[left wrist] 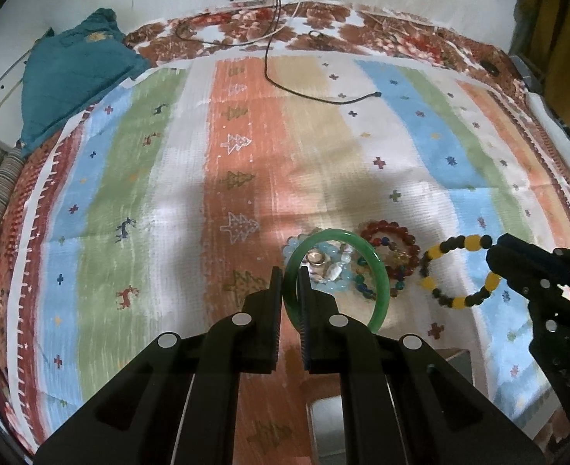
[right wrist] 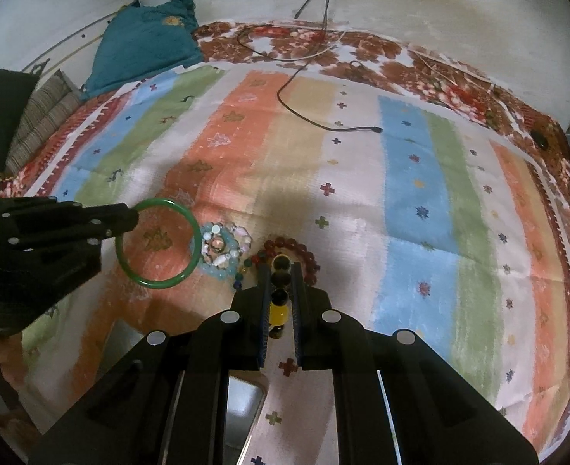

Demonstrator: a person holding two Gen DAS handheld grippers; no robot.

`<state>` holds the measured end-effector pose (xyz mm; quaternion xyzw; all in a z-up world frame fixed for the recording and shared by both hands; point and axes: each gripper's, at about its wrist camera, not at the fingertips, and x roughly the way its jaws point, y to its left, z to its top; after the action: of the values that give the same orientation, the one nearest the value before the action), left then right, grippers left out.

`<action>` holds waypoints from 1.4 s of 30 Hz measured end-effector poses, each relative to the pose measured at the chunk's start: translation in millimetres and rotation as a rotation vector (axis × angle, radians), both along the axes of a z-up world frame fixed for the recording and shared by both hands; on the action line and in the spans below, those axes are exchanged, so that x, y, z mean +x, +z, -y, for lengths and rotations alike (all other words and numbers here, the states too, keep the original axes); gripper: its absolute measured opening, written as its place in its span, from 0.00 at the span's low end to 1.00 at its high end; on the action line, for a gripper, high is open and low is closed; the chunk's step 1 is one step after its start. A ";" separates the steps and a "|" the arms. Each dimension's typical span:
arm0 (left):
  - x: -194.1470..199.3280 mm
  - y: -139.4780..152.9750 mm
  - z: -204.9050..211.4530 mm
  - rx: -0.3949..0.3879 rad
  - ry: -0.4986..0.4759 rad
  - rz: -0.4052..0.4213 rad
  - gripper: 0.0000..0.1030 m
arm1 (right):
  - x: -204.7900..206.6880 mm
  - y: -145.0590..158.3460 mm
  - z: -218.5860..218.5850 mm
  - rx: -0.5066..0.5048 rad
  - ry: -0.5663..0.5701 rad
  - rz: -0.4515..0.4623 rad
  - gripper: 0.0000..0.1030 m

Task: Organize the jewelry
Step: 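Carry both pieces over the silver tin and open both grippers to drop them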

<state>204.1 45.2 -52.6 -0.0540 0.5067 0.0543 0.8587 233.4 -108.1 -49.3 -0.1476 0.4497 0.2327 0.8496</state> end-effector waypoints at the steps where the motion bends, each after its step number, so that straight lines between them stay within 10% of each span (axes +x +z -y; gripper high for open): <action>1: -2.2 2.1 1.2 0.001 -0.002 0.006 0.07 | -1.8 1.1 1.1 0.002 -0.002 0.002 0.11; 42: -105.3 32.8 40.1 0.056 -0.059 0.113 0.07 | -99.9 23.9 19.7 0.066 0.069 0.065 0.11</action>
<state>98.8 5.1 -19.8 -0.0180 0.4572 0.0403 0.8883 133.6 -127.8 -25.4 -0.1422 0.4086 0.2718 0.8596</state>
